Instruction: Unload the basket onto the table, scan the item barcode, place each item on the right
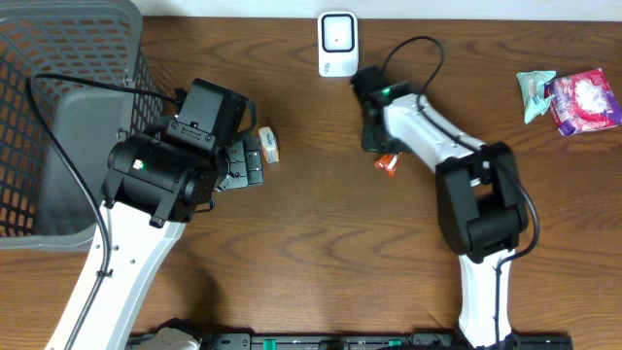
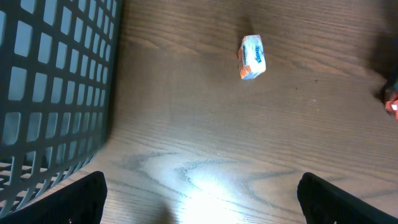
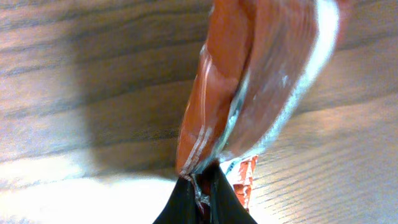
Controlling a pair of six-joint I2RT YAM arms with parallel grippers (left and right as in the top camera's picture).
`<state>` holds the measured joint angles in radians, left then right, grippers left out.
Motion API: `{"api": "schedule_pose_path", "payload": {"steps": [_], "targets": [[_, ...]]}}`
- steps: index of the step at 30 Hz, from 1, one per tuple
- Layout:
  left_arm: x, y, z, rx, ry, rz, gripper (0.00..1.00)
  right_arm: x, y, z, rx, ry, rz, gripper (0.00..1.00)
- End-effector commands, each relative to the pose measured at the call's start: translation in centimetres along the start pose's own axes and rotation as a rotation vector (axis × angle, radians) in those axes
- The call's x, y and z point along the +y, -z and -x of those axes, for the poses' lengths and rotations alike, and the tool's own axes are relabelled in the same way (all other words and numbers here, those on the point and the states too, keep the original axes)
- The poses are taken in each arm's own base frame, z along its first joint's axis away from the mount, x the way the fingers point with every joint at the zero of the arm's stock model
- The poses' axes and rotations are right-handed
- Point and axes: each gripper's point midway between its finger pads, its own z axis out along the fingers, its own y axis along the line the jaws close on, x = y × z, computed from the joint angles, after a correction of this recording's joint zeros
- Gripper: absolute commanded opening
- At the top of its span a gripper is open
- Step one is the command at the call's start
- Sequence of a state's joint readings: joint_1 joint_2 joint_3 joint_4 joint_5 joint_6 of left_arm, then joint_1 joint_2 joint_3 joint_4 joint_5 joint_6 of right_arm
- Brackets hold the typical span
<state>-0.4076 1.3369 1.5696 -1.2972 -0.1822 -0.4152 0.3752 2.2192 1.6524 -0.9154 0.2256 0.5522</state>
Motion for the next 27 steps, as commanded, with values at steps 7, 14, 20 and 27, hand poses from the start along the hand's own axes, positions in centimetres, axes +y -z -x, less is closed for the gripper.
{"api": "schedule_pose_path", "payload": {"steps": [7,14,20,27], "targets": [[0.1,0.2,0.2,-0.008,0.006,-0.001,0.98,10.9,10.9,0.6,0.278,0.196,1.045,0.01],[0.1,0.2,0.1,-0.007,0.007,0.000,0.98,8.6,11.7,1.8,0.273,0.179,1.172,0.01],[0.1,0.2,0.2,-0.008,0.007,-0.001,0.98,6.5,6.0,-0.3,0.320,0.132,0.983,0.04],[0.1,0.2,0.2,-0.008,0.007,-0.001,0.98,10.3,7.3,0.2,0.246,0.187,0.945,0.41]]}}
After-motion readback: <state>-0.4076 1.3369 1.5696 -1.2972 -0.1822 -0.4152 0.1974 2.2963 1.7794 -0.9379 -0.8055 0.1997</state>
